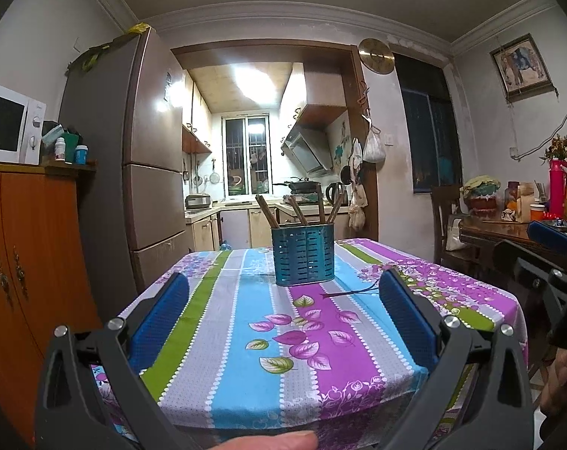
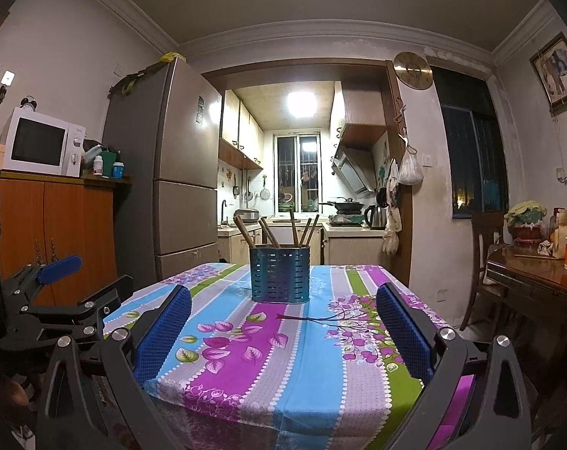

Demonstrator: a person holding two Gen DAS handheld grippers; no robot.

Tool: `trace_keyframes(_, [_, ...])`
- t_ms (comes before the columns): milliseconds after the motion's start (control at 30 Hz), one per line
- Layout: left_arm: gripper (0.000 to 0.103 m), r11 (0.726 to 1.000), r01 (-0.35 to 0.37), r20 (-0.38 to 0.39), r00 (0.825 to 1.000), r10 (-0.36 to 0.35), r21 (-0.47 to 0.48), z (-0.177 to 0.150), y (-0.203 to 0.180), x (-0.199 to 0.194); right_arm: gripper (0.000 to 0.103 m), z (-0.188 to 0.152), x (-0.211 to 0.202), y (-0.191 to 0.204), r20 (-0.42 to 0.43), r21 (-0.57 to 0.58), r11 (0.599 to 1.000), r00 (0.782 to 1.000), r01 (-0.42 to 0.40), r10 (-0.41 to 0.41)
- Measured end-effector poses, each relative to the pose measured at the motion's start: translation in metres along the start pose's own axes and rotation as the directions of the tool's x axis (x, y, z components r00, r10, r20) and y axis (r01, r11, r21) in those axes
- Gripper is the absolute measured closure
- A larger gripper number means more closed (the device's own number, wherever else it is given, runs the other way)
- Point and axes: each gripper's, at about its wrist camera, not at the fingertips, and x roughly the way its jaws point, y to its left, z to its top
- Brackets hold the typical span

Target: Organize utensils

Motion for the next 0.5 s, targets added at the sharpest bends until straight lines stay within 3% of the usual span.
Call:
trace_keyframes(167, [0.005,1.0,0.0,0.008,1.0,0.0,-0.011,0.002,0.002,0.003,0.005,0.0,0.003,-0.001,-0.009,-0.005,1.0,1.0,-0.005,0.005])
trace_keyframes(333, [0.005,0.998,0.006,-0.059,0.998,-0.009,-0.055,-0.001,0.008,0.02,0.005,-0.001,0.009,-0.003,-0.022,0.014,1.0,1.0,0.015,-0.014])
trace_keyframes(500, [0.005,0.998,-0.004,-0.076,0.997,-0.001,-0.056,-0.002,0.009,0.025,0.005,-0.001,0.01,-0.005,-0.023,0.006,1.0,0.999,0.026,-0.026])
